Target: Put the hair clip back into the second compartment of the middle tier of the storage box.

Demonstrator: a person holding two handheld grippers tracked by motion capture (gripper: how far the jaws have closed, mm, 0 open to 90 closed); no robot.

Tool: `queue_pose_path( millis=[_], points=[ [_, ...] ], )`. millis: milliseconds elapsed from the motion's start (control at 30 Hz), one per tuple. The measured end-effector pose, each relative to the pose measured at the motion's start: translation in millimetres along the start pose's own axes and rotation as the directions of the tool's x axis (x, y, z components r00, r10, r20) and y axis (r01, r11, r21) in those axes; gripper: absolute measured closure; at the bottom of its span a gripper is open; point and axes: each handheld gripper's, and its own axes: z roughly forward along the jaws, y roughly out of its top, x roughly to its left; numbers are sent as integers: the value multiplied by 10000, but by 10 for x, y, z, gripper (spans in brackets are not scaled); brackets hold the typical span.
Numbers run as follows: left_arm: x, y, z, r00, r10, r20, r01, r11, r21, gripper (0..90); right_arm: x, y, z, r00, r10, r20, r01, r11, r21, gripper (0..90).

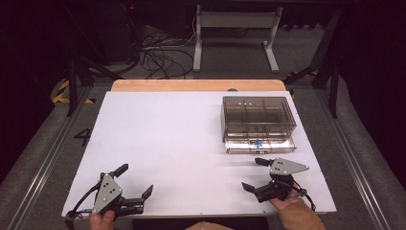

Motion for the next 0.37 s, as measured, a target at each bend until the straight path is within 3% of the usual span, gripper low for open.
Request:
queue_pose_path(
  millis=[367],
  points=[
    [-13,-4,3,9997,-65,-239,62,9999,-109,11,18,30,4,9999,-132,-21,133,9992,388,0]
  ],
)
